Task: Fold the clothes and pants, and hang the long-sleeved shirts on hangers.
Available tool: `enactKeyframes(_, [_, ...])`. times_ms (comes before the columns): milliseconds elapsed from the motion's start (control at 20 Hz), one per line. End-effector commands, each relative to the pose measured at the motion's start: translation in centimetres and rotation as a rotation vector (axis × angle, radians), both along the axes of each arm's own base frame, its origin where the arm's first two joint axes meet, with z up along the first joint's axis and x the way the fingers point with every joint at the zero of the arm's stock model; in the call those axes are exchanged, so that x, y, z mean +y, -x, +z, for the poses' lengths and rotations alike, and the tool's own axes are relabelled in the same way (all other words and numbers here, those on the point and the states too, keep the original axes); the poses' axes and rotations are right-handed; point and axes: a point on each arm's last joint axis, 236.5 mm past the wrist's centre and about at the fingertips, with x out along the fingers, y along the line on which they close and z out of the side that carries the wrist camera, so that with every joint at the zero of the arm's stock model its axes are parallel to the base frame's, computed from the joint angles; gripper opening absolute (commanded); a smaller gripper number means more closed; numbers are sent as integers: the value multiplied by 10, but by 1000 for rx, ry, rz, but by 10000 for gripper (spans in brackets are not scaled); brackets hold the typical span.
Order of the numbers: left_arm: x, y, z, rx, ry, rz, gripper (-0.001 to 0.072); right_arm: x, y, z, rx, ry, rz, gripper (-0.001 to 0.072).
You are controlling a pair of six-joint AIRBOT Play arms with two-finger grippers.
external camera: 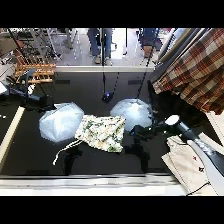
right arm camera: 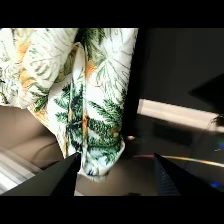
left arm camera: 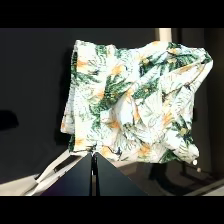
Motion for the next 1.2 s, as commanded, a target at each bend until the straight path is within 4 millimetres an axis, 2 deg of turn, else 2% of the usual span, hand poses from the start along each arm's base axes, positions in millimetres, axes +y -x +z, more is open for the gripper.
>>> enactKeyframes(0, [-3, 4, -1, 7, -3, -20, 13, 27, -10, -33, 70, -146, -107, 537])
enactKeyframes(200, [-6, 19, -6, 57, -13, -76, 13, 55, -34, -51, 123, -162, -140, 480])
enactKeyframes(300, [-6, 27, -7, 83, -14, -91, 13, 69, -47, -56, 149, -155, -165, 380])
enactKeyframes(350, [-7, 30, -8, 95, -14, -98, 13, 76, -52, -57, 160, -157, -175, 372])
enactKeyframes(500, [-8, 36, -9, 109, -19, -126, 13, 93, -71, -42, 108, -167, -167, 25])
enactKeyframes(550, [-8, 39, -9, 118, -19, -131, 13, 95, -77, -31, 81, -172, -147, 8])
enactKeyframes(650, [-8, 46, -9, 135, -21, -149, 13, 92, -75, -4, 29, -118, -38, 7])
enactKeyframes(750, [-8, 48, -5, 127, -24, -155, 13, 68, -74, 26, -25, 54, 30, 6])
enactKeyframes(850, [-9, 50, 1, 112, -26, -153, 13, 44, -78, 79, -124, 160, 42, 7])
enactKeyframes(1000, [-9, 54, 10, 86, -30, -152, 13, 9, -96, 175, -281, 140, -61, 6])
enactKeyframes(1050, [-9, 55, 13, 79, -31, -152, 13, -8, -100, 197, -305, 133, -107, 6])
enactKeyframes(1150, [-9, 56, 16, 71, -32, -152, 13, -44, -105, 222, -317, 132, -185, 6])
